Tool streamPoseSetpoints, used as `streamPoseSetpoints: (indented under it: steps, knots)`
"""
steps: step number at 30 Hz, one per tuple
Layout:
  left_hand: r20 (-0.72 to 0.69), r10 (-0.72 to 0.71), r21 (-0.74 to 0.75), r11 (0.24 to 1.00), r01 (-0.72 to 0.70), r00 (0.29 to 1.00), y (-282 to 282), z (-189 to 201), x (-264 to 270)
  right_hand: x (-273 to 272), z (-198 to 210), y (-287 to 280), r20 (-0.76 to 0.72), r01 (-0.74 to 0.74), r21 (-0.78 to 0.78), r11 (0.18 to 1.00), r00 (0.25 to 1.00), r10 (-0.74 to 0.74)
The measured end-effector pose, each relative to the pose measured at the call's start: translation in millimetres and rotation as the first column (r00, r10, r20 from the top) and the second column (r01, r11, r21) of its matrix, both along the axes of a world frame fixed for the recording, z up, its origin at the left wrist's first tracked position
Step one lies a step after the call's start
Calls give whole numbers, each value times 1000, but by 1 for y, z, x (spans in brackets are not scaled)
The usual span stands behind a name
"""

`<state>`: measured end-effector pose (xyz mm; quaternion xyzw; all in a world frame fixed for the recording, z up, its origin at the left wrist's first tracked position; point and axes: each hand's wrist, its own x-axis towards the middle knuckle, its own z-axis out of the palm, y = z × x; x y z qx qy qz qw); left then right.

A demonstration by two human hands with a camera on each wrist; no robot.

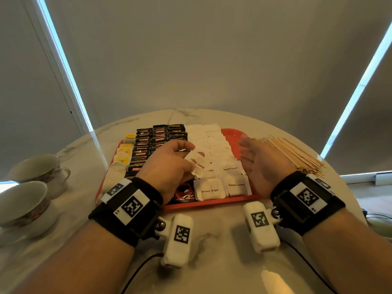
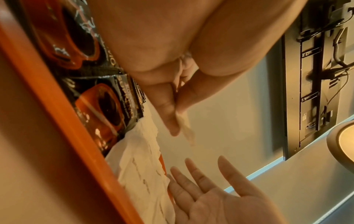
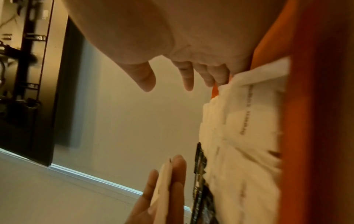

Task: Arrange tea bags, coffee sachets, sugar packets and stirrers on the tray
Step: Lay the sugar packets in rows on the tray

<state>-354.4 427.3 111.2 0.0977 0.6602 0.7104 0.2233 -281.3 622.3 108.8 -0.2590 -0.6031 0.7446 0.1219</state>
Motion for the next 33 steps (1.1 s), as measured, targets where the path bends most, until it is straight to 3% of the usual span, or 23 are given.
streamPoseSetpoints:
  steps: [4,6,9,11,15,20,25,29,33]
  knots:
    - [-12,86,70,994,-85,996,-2,1,-4,-13,15,-8,-132,30,275,961,991,7]
    - [-29,120,124,986,-115,992,-4,4,-4,-20,23,-23,-149,-80,318,945,980,134]
    - [-90,129,135,984,-117,987,-8,6,-4,-28,24,-43,-53,-266,405,875,948,313]
    - [-104,164,130,980,-150,981,-9,5,-6,-32,18,-49,-81,-283,361,889,940,332]
    - [-63,131,150,981,-120,989,-8,3,-9,-34,3,-51,-169,-241,101,965,952,255]
    - [-199,95,48,995,-87,975,-9,-4,-11,-35,3,-49,-220,-169,-18,985,962,161]
    - [-244,120,65,992,-107,962,-14,3,-15,-32,6,-37,-184,-160,134,978,966,183]
    - [-239,131,76,990,-116,962,-14,7,-13,-25,12,-27,-42,-243,277,930,964,264]
    - [-206,91,62,995,-80,974,-3,13,-9,-16,19,-3,38,-176,320,931,984,173]
